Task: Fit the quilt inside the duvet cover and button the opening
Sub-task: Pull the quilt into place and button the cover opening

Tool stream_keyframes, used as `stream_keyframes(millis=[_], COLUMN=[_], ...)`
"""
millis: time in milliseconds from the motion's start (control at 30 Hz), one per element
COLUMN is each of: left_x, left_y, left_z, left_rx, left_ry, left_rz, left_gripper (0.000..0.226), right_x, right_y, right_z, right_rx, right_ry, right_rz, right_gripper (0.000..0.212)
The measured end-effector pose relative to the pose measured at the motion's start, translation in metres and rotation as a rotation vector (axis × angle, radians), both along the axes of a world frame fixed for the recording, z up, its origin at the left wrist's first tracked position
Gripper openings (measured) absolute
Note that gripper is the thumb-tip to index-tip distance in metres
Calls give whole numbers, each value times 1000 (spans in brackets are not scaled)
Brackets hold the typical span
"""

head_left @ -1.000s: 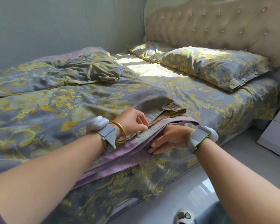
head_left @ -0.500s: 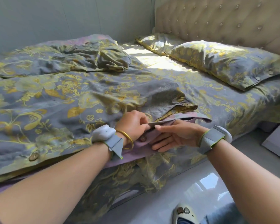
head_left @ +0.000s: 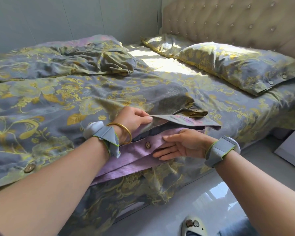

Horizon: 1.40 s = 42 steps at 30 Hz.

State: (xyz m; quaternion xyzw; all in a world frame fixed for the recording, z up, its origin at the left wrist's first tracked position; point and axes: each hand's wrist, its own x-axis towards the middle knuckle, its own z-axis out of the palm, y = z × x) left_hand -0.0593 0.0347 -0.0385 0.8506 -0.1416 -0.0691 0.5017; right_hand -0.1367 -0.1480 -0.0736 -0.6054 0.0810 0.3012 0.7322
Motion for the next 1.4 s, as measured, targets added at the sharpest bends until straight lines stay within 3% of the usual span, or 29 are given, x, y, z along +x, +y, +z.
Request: stream_keyframes(millis=[167,267,367,433,533,667,800,1100,1400], left_x=[-9,-13,-18,-18,-16,-10,-4,-4,-7], left_y=[3,6,11,13,17,23,26,23,24], left_z=[5,8,8,6,9,13,9,11,10], left_rx=[135,206,472,599,486,207,143,170,173], left_ry=[-143,-183,-278,-349,-297,-57,44,5,-121], left_rz=[-120,-147,-187,-182,-145,-51,-34,-63,-103], left_gripper=[9,14,23,18,11,10,10,12,12], right_x=[1,-1,-4,-7,-10,-9,-4,-3,0], right_y=[1,7,19,31,48,59,57,57,60], right_z=[9,16,22,22,14,9,13,17,17], right_rx=[200,119,-4,-43,-29,33,69,-51,-6], right_ry=[-4,19,27,33,62,6,-54,-153,-161], right_rz=[-87,-141,-192,-230,-311,-405,-402,-429,-504], right_gripper=[29,26,21,17,13,16,13,24,22])
